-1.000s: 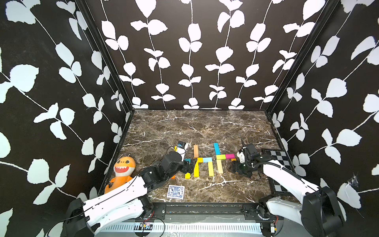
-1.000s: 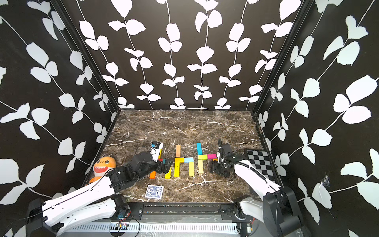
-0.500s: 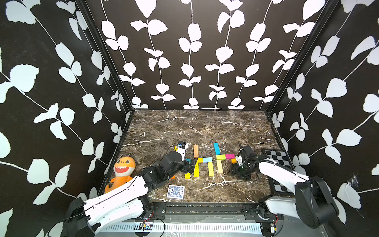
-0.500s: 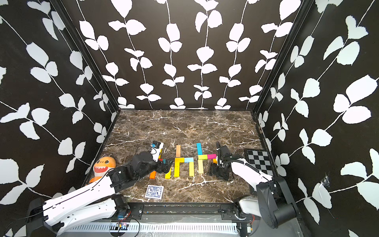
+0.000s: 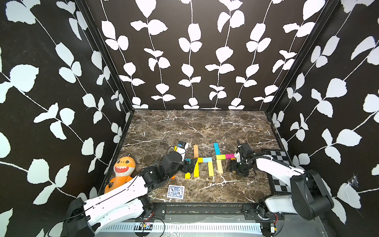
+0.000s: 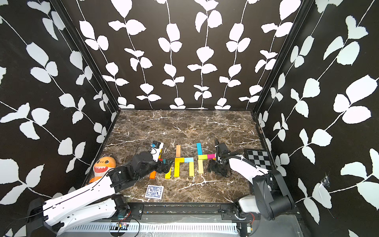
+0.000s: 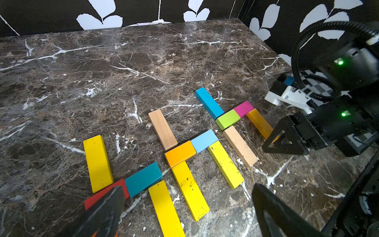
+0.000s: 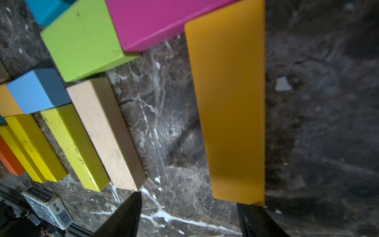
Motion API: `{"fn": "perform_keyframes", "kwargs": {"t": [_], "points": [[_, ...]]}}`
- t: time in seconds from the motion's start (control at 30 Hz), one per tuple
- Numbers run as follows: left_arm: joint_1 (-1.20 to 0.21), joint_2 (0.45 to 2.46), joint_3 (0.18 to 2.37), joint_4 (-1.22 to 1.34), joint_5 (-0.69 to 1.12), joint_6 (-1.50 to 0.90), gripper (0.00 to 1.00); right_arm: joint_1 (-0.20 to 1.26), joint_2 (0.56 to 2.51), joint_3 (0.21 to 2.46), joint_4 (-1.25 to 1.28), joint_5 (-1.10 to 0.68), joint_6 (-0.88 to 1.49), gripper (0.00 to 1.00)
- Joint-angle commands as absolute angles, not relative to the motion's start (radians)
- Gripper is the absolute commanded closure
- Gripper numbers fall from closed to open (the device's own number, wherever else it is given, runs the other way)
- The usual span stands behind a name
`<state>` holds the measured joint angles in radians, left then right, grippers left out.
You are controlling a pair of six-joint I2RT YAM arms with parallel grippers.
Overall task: Assemble the letter h with building blocks
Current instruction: Assemble the building block at the center of the board.
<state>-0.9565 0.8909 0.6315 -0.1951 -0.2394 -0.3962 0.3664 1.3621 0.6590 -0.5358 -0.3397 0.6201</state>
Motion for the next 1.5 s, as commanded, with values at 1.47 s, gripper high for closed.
{"fn": "perform_keyframes", "kwargs": {"t": [1.47], "points": [[-0.177, 1.568, 0.876, 0.154, -0.531, 0.028, 0.01, 0.368, 1.214, 0.687, 0.047, 0.094, 0.677, 0.01]]}}
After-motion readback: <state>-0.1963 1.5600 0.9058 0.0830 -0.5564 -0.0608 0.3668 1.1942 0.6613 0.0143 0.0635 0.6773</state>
